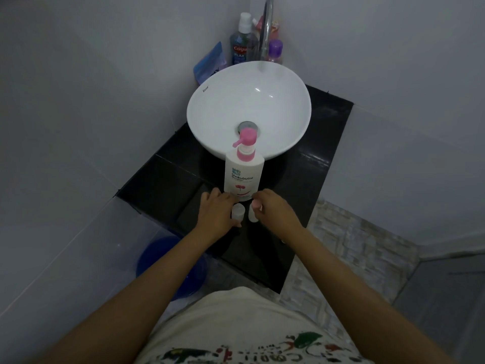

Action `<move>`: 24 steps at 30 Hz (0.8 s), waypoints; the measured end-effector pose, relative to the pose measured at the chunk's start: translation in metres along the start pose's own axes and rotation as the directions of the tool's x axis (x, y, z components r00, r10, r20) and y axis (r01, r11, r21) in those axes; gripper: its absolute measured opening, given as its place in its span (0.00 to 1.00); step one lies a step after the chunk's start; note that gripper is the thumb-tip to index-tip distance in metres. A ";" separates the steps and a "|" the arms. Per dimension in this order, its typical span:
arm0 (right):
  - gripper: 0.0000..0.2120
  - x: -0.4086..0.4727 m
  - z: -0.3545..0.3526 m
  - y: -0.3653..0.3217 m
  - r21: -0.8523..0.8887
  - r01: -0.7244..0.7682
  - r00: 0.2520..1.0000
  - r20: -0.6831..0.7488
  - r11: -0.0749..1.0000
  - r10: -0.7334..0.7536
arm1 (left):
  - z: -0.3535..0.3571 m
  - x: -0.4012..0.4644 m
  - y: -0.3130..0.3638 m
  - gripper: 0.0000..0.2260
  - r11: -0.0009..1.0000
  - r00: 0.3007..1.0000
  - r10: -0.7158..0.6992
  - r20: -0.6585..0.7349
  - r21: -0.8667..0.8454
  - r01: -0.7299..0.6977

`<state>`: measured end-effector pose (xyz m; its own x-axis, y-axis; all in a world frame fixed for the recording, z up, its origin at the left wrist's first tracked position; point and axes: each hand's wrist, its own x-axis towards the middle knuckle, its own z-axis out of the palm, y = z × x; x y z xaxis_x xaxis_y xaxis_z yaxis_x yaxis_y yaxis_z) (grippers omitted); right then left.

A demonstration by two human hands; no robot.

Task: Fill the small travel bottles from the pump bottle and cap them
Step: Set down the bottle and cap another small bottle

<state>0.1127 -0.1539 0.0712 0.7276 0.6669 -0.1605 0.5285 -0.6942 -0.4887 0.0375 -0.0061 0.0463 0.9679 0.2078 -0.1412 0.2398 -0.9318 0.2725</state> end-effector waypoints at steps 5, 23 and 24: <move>0.20 -0.003 0.002 0.004 -0.044 -0.008 0.999 0.033 0.999 0.009 | 0.000 0.005 0.002 0.20 1.000 1.000 -0.002 -0.006 0.013 0.002; 0.19 -0.012 0.008 0.058 -0.328 -0.301 0.917 0.157 0.896 0.365 | -0.055 -0.035 0.008 0.12 0.716 0.981 -0.142 -0.134 -0.698 0.008; 0.16 -0.011 0.011 0.060 -0.320 -0.302 0.915 0.167 0.898 0.368 | -0.059 -0.040 0.009 0.12 0.649 0.982 -0.156 -0.109 -0.760 0.019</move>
<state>0.1314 -0.1997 0.0346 0.7870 0.4002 -0.4696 0.3945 -0.9116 -0.1158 0.0052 -0.0052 0.1108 0.9212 0.3814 -0.0774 0.2306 -0.3747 0.8980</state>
